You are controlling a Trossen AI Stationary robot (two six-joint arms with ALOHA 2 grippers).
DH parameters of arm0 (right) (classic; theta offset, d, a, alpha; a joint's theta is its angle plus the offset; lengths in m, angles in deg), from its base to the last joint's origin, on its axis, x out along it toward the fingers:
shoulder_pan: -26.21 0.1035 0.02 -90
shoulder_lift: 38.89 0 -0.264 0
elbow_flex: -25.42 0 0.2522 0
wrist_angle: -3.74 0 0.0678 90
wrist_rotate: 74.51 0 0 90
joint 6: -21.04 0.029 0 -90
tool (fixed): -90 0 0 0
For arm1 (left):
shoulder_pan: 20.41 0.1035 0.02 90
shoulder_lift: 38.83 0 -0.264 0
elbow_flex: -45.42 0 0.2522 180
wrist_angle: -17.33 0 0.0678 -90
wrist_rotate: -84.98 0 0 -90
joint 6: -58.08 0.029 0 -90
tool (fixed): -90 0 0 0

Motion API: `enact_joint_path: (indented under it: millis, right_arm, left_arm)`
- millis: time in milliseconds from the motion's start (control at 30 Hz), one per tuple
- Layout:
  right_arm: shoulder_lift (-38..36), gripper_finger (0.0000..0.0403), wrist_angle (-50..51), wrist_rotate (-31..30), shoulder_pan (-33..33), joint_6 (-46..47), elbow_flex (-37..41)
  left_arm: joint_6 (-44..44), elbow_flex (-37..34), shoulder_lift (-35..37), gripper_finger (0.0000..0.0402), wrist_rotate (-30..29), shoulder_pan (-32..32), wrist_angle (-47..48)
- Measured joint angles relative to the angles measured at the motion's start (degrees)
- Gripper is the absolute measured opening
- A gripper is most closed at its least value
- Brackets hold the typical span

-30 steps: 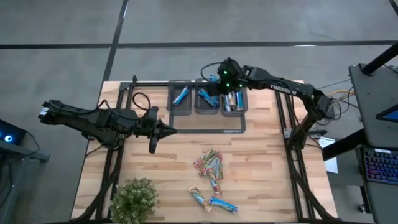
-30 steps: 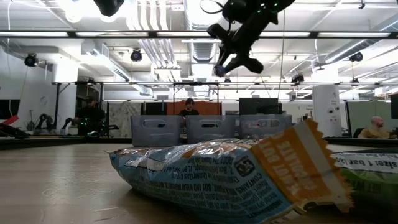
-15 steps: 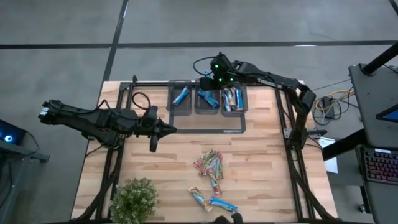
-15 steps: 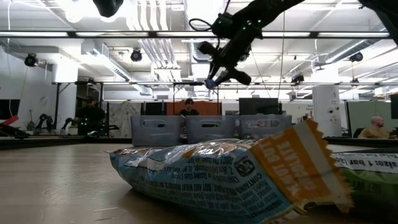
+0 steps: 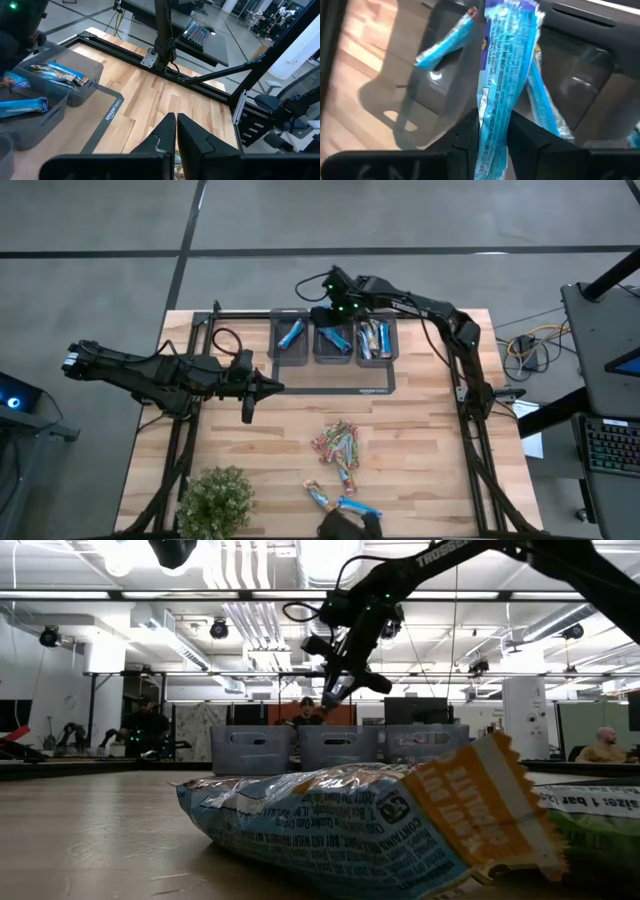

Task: Pick and place Granola Bars by type
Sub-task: Put the blue granola bar into the center black bin, then put the yellow granola bar into the right black bin

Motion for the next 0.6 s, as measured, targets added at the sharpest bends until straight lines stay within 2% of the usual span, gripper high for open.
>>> enact_joint_path:
  millis: [200, 600]
  right_arm:
    - [2.48, 0.0088, 8.93, -5.82, -0.16, -2.55, -4.84]
    - [2.37, 0.0114, 8.87, -5.83, -0.37, -5.26, -3.74]
  left_arm:
    - [-0.02, -0.02, 0.00, 0.0000, -0.92, 0.00, 0.00]
    - [-0.01, 0.00, 0.00, 0.0000, -1.92, 0.00, 0.00]
